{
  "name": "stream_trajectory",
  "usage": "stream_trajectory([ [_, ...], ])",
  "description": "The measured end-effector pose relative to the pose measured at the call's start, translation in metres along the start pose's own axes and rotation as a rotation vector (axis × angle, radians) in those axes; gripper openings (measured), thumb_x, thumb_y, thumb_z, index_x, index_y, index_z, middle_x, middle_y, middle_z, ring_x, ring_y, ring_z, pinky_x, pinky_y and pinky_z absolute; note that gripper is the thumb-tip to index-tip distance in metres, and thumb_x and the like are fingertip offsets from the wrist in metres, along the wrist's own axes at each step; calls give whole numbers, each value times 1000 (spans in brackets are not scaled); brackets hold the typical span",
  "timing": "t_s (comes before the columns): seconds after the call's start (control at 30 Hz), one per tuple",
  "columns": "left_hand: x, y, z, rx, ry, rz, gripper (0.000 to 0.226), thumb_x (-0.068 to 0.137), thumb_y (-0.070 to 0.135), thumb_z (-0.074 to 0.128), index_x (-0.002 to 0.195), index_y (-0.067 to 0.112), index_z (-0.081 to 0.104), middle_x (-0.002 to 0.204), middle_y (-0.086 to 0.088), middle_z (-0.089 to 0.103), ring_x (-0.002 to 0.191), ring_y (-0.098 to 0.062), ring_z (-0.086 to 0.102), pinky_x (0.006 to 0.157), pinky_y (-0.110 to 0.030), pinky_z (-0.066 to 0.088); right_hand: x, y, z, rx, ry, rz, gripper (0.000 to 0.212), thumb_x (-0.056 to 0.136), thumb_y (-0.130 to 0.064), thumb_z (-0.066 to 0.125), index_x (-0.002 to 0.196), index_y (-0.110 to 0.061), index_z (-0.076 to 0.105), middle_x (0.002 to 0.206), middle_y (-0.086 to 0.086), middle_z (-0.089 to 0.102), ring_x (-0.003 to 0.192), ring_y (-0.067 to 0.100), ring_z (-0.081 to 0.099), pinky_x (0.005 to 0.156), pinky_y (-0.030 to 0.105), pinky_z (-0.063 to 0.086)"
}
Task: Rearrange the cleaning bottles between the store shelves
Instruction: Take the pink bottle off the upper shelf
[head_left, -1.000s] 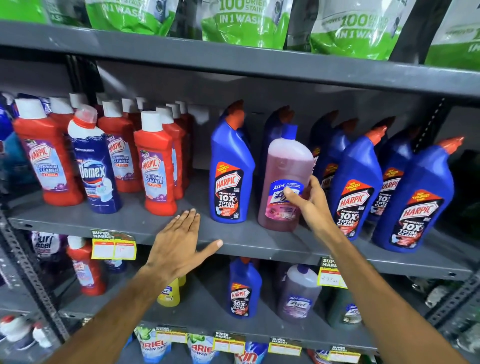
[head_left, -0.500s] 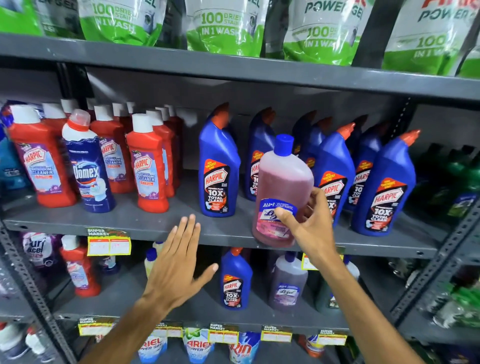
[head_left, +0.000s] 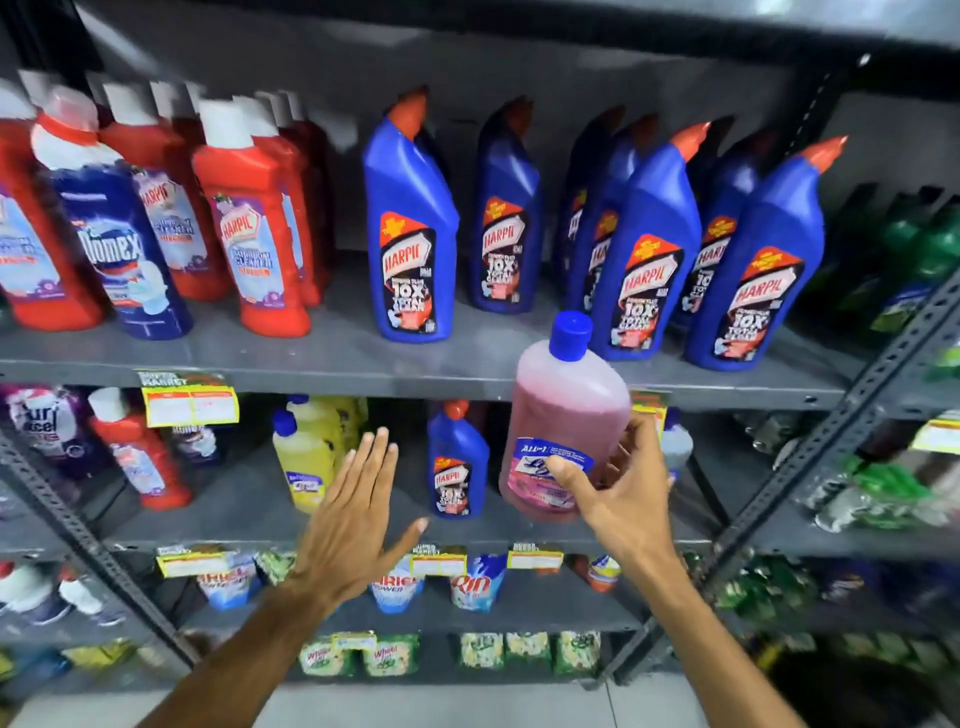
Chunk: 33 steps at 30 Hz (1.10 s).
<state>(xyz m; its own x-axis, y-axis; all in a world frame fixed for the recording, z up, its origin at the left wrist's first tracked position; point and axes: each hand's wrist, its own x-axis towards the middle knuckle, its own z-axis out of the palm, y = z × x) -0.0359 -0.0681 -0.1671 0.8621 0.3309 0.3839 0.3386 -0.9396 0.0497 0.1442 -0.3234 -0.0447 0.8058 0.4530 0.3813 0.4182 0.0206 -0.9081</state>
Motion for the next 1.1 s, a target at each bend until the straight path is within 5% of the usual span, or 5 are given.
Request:
stream_trajectory([
  [0.23,-11,-16,54,-6,-219,-61,104,100,77,29,165,-2,10,177,-20,0,165,-30,-3,133,-47,11,-32,74,24,-11,80,147,66,61,-39,94,105,-55,47,106,-31,70,93,1,74,78,22,62],
  [0.43,-11,-28,116,-38,-358,-79,110,93,78,28,164,-6,15,175,-24,4,164,-36,7,134,-49,12,-41,154,65,17,233,264,62,64,-34,94,103,-56,51,110,-7,71,96,16,74,86,46,64],
  [0.57,2,-38,158,-64,-395,-114,117,89,85,21,165,-3,6,175,-21,-3,164,-33,-1,134,-45,3,-32,198,94,13,339,304,64,65,-28,96,103,-52,50,108,-24,72,98,0,75,83,25,62],
  [0.77,18,-55,198,-59,-465,-141,125,83,92,13,166,-1,-1,176,-20,-9,164,-30,-7,134,-40,-3,-15,234,123,-30,473,325,65,73,-4,93,110,-34,48,112,-14,66,94,0,72,83,23,60],
  [1.1,15,-52,213,-78,-485,-153,118,94,82,40,165,-1,-3,176,-20,-8,164,-31,-5,134,-41,0,5,249,141,-93,481,271,65,71,-20,93,113,-40,48,113,7,71,98,20,76,81,41,68],
])
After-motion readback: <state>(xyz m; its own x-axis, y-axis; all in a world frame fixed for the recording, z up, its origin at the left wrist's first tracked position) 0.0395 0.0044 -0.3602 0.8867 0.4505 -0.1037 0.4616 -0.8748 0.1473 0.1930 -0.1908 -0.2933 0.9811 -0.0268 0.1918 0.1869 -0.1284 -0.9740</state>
